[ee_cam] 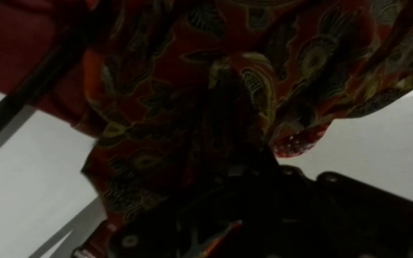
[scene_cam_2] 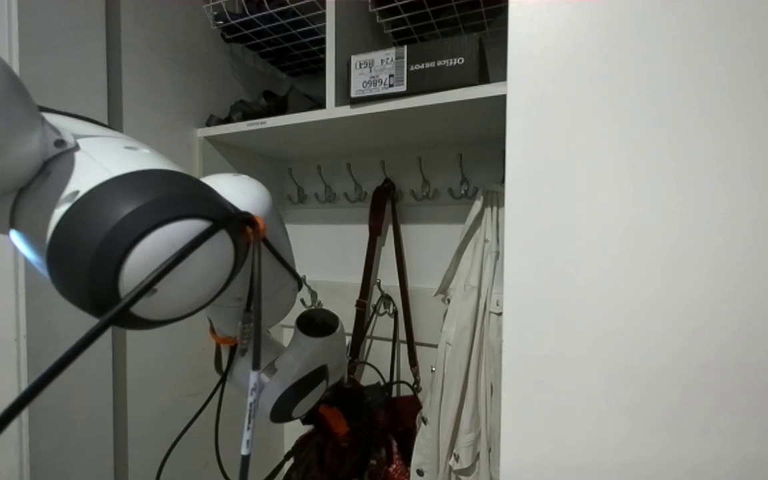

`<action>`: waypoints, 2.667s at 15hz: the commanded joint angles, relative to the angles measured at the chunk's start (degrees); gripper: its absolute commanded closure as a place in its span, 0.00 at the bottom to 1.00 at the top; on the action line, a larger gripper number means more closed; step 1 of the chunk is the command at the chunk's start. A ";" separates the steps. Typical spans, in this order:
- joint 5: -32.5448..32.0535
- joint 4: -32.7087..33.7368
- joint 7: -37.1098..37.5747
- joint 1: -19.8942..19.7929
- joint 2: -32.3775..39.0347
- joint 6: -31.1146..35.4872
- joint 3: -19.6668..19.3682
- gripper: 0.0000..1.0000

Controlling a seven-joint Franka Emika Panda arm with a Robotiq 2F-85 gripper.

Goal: Pick up the strap of the brown object and hang it on the second bottom hanger from the left

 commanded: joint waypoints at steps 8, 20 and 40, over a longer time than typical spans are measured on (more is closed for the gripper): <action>-0.13 -2.73 16.90 5.84 -8.83 10.53 -9.24 0.98; -0.51 1.37 21.07 5.01 -8.57 20.02 -8.53 0.99; -15.94 22.01 21.27 1.13 2.34 28.55 0.25 0.99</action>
